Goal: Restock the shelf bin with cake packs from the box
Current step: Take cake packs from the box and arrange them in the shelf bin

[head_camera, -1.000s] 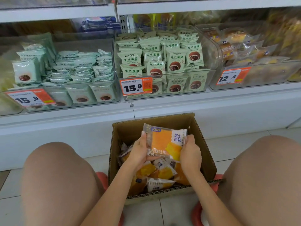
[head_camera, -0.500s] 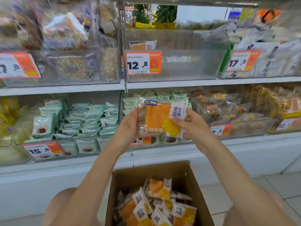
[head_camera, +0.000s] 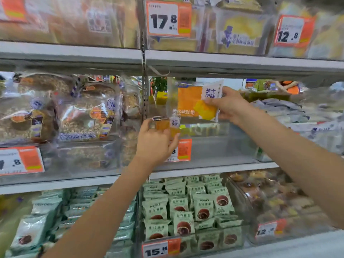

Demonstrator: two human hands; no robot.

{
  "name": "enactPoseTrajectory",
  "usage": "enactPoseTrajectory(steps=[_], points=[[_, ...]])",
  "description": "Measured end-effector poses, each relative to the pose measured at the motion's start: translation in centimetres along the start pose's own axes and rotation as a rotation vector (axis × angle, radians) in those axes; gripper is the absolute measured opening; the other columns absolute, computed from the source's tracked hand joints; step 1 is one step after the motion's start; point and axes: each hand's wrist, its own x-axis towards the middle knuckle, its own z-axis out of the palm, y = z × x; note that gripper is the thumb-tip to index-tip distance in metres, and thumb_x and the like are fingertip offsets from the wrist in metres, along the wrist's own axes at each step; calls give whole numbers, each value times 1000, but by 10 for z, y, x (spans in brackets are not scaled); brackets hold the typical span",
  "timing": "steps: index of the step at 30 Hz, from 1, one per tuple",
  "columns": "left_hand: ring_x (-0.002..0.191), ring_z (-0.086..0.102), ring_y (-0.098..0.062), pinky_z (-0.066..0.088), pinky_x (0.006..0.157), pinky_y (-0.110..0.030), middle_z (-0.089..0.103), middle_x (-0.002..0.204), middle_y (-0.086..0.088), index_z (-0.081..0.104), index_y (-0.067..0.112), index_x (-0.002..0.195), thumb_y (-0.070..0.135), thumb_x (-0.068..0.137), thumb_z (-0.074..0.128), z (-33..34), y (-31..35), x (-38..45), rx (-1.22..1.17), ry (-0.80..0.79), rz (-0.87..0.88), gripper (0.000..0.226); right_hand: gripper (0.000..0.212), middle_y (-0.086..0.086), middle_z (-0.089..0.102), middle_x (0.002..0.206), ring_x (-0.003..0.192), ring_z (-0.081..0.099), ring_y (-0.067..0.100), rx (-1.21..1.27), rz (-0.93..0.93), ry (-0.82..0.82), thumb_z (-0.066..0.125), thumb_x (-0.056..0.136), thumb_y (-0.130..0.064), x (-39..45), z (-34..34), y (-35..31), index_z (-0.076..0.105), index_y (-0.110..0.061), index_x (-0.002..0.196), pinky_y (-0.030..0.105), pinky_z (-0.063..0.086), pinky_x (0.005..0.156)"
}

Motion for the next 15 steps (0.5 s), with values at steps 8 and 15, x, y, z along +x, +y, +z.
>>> enactPoseTrajectory(steps=[8,15], points=[[38,45,-21,38,79,-33,48,40,-2,59,13,49,32,91,39,23,0,-6,-44,227,-4,50,45,13,62,124,93,63,23,-224,207,-60,70,83,-8,96,55,58,55,-8,125,43,53,70],[42,47,-23,39,81,-34,49,42,-2,58,13,53,34,94,32,31,-1,-10,-41,278,18,52,38,14,56,116,109,53,33,-463,415,-255,56,94,-18,139,85,104,46,-7,129,55,47,89]])
